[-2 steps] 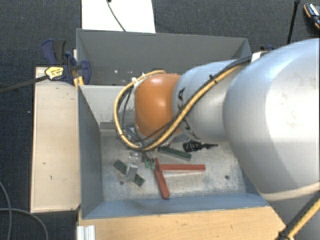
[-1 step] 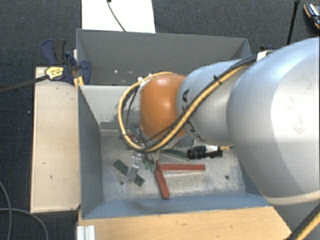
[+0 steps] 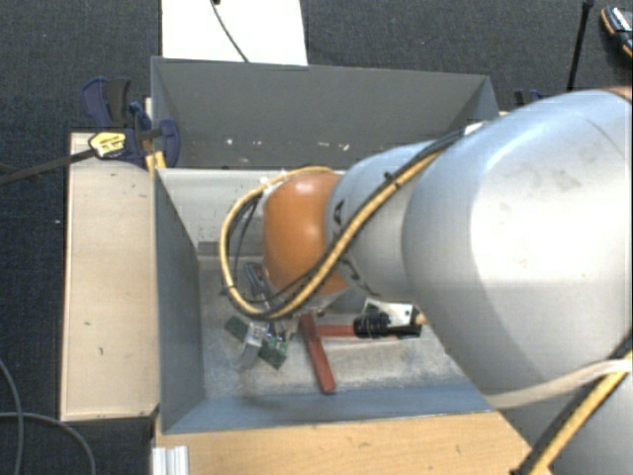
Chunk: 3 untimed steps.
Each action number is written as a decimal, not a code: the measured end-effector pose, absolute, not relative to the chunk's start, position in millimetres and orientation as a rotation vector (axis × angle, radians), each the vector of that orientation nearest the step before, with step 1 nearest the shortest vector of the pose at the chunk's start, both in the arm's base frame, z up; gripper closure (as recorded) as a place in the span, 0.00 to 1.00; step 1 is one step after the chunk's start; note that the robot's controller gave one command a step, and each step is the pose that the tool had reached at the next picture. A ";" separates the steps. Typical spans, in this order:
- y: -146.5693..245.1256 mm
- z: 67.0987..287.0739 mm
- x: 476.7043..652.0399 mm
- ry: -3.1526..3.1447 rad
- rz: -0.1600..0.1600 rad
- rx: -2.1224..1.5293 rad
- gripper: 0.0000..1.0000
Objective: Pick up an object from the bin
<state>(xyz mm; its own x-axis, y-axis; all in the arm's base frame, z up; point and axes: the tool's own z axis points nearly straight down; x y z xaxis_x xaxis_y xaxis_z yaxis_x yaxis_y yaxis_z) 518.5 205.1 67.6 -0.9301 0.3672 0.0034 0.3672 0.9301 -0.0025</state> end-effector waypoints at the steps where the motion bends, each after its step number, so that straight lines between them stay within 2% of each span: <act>1: 218.8 70.3 515.0 -3.050 -0.002 -0.760 1.00; 3: 220.5 74.6 512.8 -3.038 0.002 -0.787 1.00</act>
Offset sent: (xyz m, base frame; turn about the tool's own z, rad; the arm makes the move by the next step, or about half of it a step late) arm 0.0000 0.0000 0.0000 0.0000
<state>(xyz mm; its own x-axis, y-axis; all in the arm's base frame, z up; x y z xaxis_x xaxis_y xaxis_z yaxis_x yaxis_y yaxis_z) 512.8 220.5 74.6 -0.8743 0.4854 0.0029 0.4854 0.8743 -0.0021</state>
